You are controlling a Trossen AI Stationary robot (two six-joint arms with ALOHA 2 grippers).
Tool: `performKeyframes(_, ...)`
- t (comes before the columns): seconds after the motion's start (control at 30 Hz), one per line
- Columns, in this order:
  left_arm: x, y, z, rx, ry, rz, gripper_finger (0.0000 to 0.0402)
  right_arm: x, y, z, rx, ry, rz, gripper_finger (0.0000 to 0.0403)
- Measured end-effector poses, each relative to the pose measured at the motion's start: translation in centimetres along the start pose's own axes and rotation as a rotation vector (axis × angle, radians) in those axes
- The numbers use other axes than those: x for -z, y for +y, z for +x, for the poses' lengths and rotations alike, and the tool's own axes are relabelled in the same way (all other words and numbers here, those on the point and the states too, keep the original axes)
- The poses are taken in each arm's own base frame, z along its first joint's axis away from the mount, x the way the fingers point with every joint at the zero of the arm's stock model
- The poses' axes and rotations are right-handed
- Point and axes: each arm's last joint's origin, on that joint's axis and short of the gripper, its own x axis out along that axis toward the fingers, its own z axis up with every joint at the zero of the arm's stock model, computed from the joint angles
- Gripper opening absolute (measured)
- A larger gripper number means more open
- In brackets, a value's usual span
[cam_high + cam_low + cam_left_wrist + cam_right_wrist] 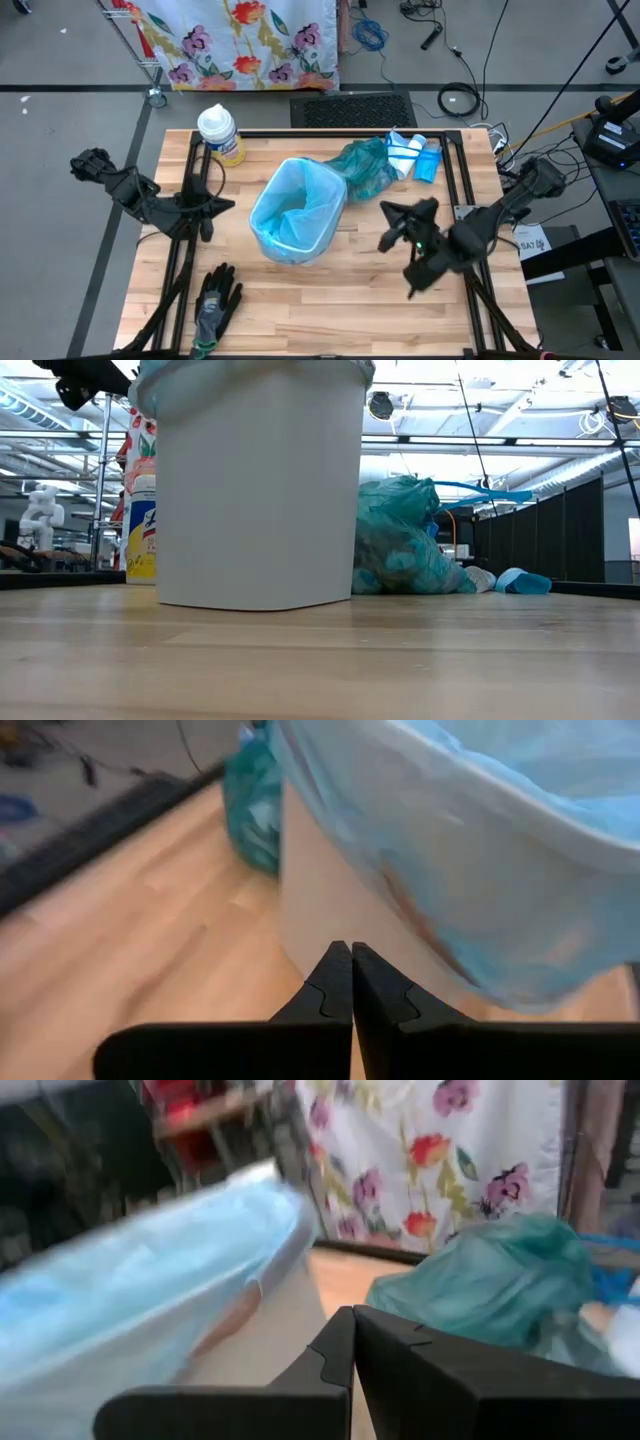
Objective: Place trash/remove bag and relplace
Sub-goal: Insert the light blue trash bag into the white trash bin
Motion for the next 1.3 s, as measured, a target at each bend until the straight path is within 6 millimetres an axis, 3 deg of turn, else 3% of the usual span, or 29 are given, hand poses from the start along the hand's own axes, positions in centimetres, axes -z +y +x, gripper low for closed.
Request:
performKeyframes(0.1,-0.3,0.4,0.3,-0.046,-0.019,0.062,0.0000,-2.0,0.7,2.0,-0.059,0.104,-0.159,0.0000)
performKeyframes(0.23,-0.9,0.7,0.9,-0.106,-0.041,0.078,0.0000,-5.2,1.6,4.9,-0.265,0.140,-0.292,0.0000)
performKeyframes(0.4,-1.5,1.4,1.4,-0.119,-0.014,0.103,0.0000,-7.9,0.4,8.0,-0.408,0.168,-0.310,0.0000)
performKeyframes(0.57,-1.9,2.4,1.9,-0.161,0.009,0.127,0.0000,-7.7,-0.6,10.7,-0.444,0.275,-0.297,0.0000)
performKeyframes(0.8,-2.4,3.5,2.0,-0.151,0.025,0.133,0.0000,-7.2,-0.9,11.3,-0.377,0.272,-0.287,0.0000)
performKeyframes(0.93,-1.9,3.9,3.3,-0.077,0.023,0.114,0.0000,-5.7,-1.4,11.7,-0.349,0.295,-0.219,0.0000)
performKeyframes(1.13,1.0,5.0,6.7,-0.012,0.049,0.024,0.0000,-1.9,-2.2,12.2,-0.348,0.340,-0.149,0.0000)
performKeyframes(1.3,1.9,5.3,7.7,0.057,0.034,-0.003,0.0000,-0.1,-3.0,12.6,-0.349,0.333,-0.086,0.0000)
